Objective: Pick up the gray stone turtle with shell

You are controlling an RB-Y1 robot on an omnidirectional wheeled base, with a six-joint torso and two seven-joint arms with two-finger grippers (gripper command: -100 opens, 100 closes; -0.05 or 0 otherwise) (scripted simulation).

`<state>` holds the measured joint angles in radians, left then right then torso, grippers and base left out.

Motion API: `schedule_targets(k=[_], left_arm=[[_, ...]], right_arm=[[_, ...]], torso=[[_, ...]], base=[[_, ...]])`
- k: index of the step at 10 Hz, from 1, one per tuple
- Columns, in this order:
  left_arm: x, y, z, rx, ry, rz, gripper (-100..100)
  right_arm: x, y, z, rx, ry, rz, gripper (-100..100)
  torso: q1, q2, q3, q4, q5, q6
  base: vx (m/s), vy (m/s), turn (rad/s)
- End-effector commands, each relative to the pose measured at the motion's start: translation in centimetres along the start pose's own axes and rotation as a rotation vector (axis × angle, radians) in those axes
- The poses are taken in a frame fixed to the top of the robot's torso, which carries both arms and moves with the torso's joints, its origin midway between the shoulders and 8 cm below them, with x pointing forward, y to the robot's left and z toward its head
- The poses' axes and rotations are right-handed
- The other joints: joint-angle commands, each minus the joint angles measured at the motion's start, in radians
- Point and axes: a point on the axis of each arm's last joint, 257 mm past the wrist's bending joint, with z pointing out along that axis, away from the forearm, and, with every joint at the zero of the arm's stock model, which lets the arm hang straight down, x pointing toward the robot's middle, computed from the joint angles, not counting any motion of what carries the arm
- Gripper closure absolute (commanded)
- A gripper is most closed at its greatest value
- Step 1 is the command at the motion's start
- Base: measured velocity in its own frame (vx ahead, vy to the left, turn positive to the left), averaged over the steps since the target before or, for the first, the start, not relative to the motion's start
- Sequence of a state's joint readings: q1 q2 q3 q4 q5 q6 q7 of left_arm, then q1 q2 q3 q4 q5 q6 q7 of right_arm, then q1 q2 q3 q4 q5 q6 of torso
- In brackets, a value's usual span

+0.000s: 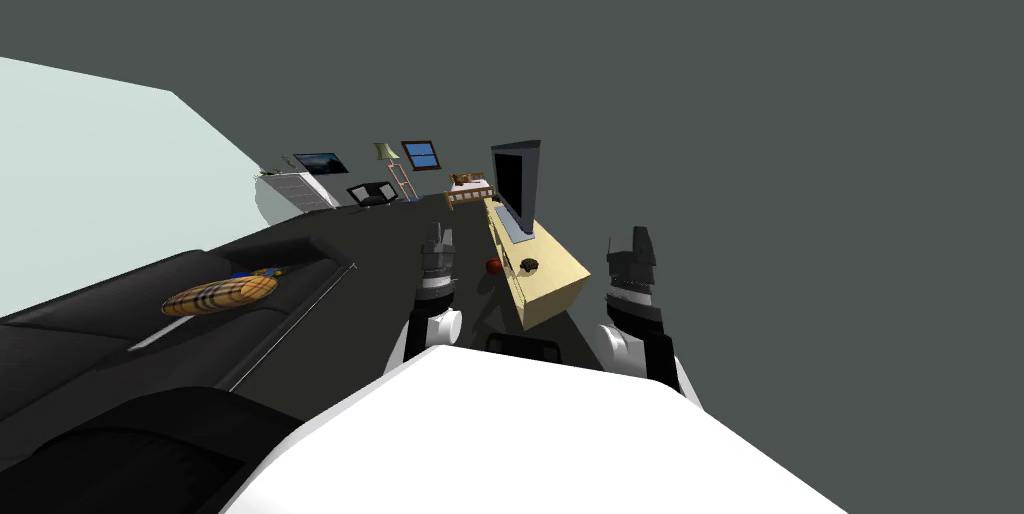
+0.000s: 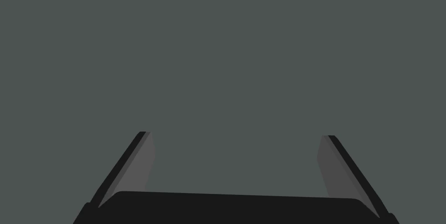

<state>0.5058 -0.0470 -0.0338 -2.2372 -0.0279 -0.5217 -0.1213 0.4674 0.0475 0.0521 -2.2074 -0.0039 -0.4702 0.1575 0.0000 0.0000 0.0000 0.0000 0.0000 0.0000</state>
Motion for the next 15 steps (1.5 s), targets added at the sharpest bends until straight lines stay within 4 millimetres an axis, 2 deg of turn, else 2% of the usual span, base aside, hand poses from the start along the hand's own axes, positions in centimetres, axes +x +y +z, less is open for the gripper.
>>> schedule_targets(k=[1,6,7,9,10,12,13,15], left_arm=[[0.0,0.0,0.0,0.0,0.0,0.0,0],[0.0,0.0,0.0,0.0,0.0,0.0,0],[0.0,0.0,0.0,0.0,0.0,0.0,0],[0.0,0.0,0.0,0.0,0.0,0.0,0],[0.0,0.0,0.0,0.0,0.0,0.0,0],[0.0,0.0,0.0,0.0,0.0,0.0,0],[0.0,0.0,0.0,0.0,0.0,0.0,0],[0.0,0.0,0.0,0.0,0.0,0.0,0]], right_arm=[[1.1,-0.6,-0.5,0.009,0.057,-0.037,-100],[5.1,-4.2,-3.1,0.063,0.26,-0.179,-100],[5.1,-4.2,-3.2,0.061,0.27,-0.185,-100],[7.0,-6.4,-5.1,0.092,0.377,-0.262,-100],[7.0,-6.5,-5.1,0.091,0.383,-0.265,-100],[8.7,-8.9,-7.4,0.12,0.494,-0.347,-100],[8.6,-9.2,-7.7,0.123,0.51,-0.357,-100],[10.0,-11.9,-10.6,0.155,0.633,-0.446,-100]], torso=[[0.0,0.0,0.0,0.0,0.0,0.0],[0.011,0.0,0.0,0.0,0.002,0.0],[0.012,-0.001,-0.001,0.0,0.003,0.0],[0.008,0.0,0.0,0.0,0.002,0.0],[0.01,0.0,0.0,0.0,0.002,0.0],[0.009,-0.001,-0.001,0.0,0.002,0.0],[0.011,-0.002,-0.001,-0.001,0.002,0.0],[0.009,-0.001,-0.001,0.0,0.002,0.0]], base=[[0.002,0.081,0.042],[0.004,0.155,0.05],[0.01,0.126,0.013],[0.002,0.138,0.069],[0.021,0.13,0.027],[0.034,0.157,0.075],[0.04,0.137,0.043],[0.023,0.176,0.101]])
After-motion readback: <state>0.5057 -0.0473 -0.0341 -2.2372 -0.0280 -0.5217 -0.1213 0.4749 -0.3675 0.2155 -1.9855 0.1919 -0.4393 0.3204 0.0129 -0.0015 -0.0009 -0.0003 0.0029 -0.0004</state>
